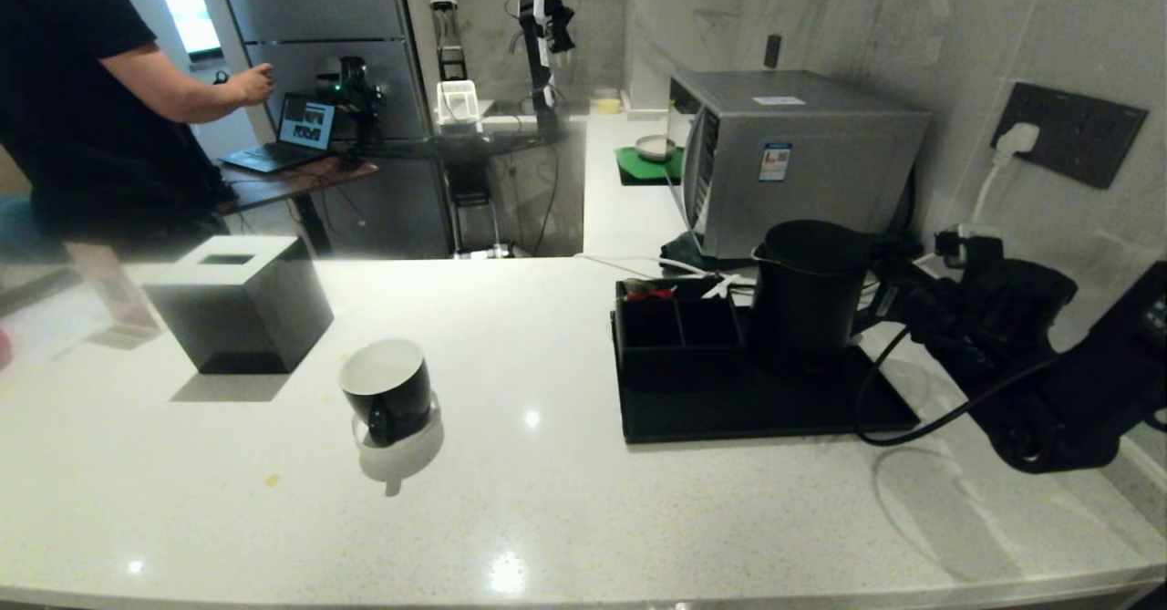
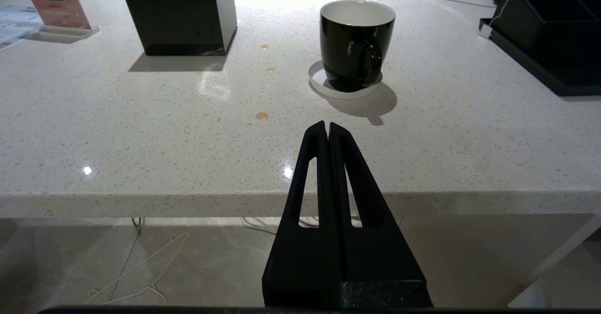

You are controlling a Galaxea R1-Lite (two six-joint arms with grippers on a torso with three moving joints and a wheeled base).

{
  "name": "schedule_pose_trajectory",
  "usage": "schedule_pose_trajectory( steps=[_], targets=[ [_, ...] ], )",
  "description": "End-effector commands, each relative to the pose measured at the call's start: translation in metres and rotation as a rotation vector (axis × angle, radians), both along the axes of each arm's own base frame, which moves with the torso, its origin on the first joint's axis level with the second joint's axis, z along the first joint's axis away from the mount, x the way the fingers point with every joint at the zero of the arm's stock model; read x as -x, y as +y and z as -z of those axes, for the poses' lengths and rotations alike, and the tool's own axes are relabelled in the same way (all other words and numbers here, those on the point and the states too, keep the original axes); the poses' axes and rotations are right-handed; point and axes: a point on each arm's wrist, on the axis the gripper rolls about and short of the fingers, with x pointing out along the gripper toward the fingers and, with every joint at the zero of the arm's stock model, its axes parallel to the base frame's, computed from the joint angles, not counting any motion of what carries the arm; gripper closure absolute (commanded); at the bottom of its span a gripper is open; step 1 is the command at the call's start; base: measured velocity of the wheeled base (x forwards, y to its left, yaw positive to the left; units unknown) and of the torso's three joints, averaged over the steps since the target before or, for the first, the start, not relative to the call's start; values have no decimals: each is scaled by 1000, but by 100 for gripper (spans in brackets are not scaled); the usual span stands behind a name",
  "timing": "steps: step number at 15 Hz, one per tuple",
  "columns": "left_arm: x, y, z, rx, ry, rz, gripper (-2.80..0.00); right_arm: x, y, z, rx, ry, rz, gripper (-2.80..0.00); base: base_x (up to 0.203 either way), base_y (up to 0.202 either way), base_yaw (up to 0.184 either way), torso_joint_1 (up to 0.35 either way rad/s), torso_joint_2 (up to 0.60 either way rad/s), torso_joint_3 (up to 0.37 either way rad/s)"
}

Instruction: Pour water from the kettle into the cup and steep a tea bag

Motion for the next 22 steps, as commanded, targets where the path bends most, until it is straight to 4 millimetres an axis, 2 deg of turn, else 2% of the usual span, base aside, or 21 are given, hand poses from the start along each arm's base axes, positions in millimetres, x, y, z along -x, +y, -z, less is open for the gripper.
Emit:
schedule_pose_trajectory(
  steps=[1, 16, 22],
  targets=[
    [0, 0, 0, 0, 0, 1, 0, 5, 1, -8, -3, -25, -1, 0, 0, 0, 0, 0, 0, 0],
    [0, 0, 0, 0, 0, 0, 0, 38, 1, -19, -114, -16, 68, 0, 0, 0, 0, 0, 0, 0],
    [0, 0, 0, 0, 0, 0, 0, 52, 7, -23, -143, -13, 69, 0, 0, 0, 0, 0, 0, 0]
  ],
)
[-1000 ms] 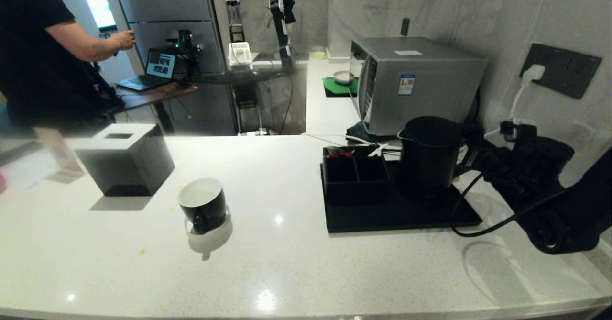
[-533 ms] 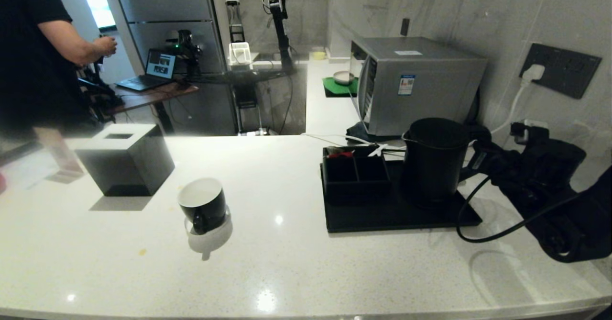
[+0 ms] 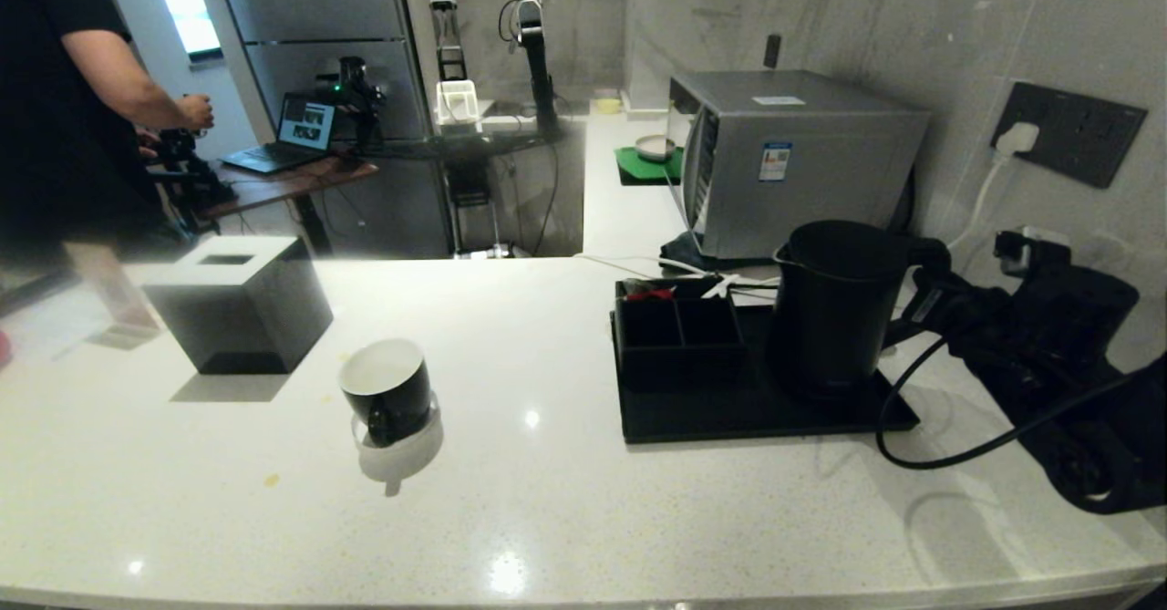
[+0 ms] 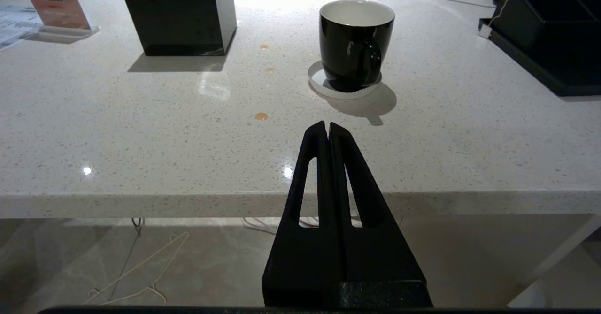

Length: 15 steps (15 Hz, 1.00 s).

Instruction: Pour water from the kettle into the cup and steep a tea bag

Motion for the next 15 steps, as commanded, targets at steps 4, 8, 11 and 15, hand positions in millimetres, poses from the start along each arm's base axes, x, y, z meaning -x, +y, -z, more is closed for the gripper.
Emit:
schedule_pose_trajectory(
  steps=[4, 8, 11, 15],
  targets=[
    [0, 0, 0, 0, 0, 1, 0, 6, 1, -9, -2, -30, -2, 0, 0, 0, 0, 0, 0, 0],
    [0, 0, 0, 0, 0, 1, 0, 8, 0, -14, -6, -39, -1, 0, 0, 0, 0, 0, 0, 0],
    [0, 0, 0, 0, 0, 0, 0, 12, 0, -15, -5, -36, -1, 0, 0, 0, 0, 0, 0, 0],
    [0, 0, 0, 0, 0, -1, 0, 24, -1, -15, -5, -21, -1, 0, 0, 0, 0, 0, 0, 0]
  ],
)
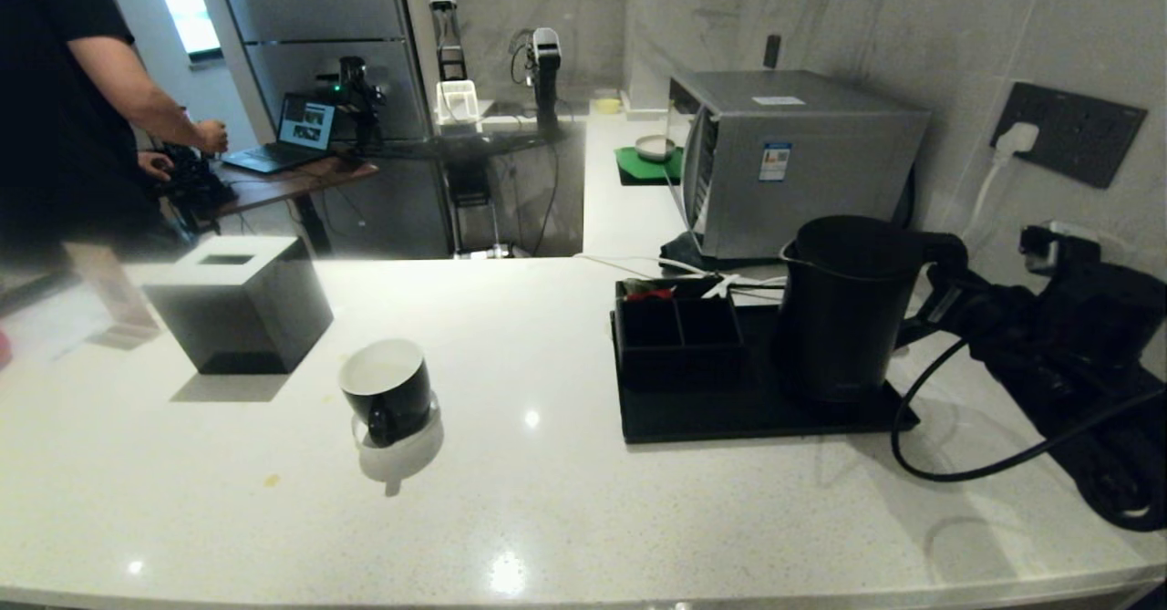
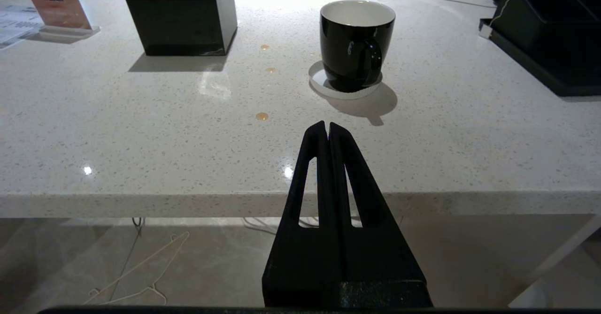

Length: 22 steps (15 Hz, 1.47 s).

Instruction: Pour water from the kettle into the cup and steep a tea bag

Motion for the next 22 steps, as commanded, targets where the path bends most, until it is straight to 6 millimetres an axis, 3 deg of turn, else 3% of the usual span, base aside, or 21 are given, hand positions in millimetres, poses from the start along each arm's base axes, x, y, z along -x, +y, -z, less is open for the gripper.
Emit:
schedule_pose_trajectory(
  steps=[1, 22],
  targets=[
    [0, 0, 0, 0, 0, -1, 0, 7, 0, -4, -1, -10, 1, 0, 0, 0, 0, 0, 0, 0],
    [0, 0, 0, 0, 0, -1, 0, 77, -3, -5, -35, 32, -5, 0, 0, 0, 0, 0, 0, 0]
  ],
)
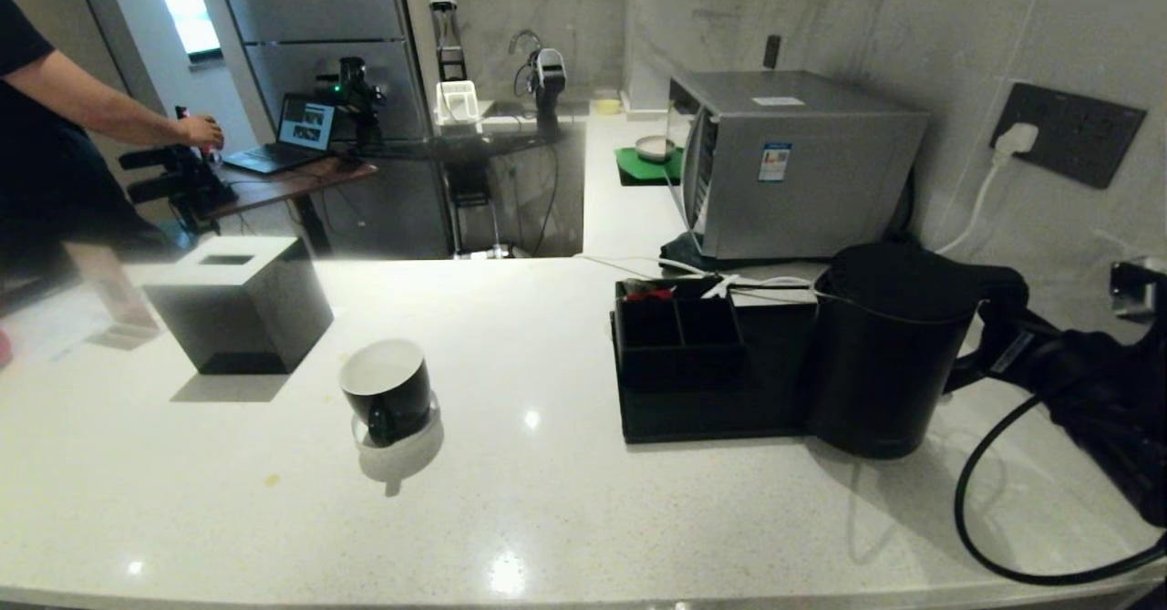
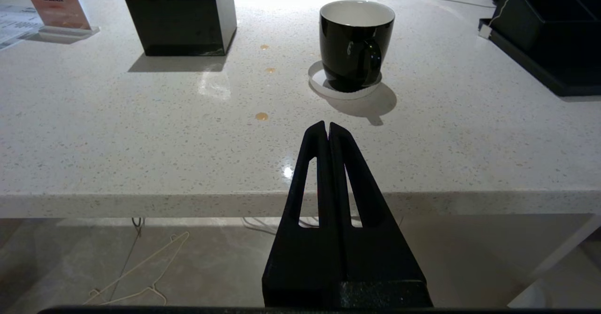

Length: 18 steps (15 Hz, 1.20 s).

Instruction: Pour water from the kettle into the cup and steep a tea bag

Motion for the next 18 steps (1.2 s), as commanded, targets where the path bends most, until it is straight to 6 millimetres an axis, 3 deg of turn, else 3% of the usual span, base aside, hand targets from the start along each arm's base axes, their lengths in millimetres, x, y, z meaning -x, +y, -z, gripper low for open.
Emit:
schedule_pose_trajectory(
  steps=[1, 18],
  targets=[
    [0, 0, 0, 1, 0, 0, 0, 6, 0, 0, -5, -6, 0, 0, 0, 0, 0, 0, 0, 0],
    [0, 0, 0, 2, -2, 0, 0, 16, 0, 10, -31, 37, 0, 0, 0, 0, 0, 0, 0, 0]
  ],
)
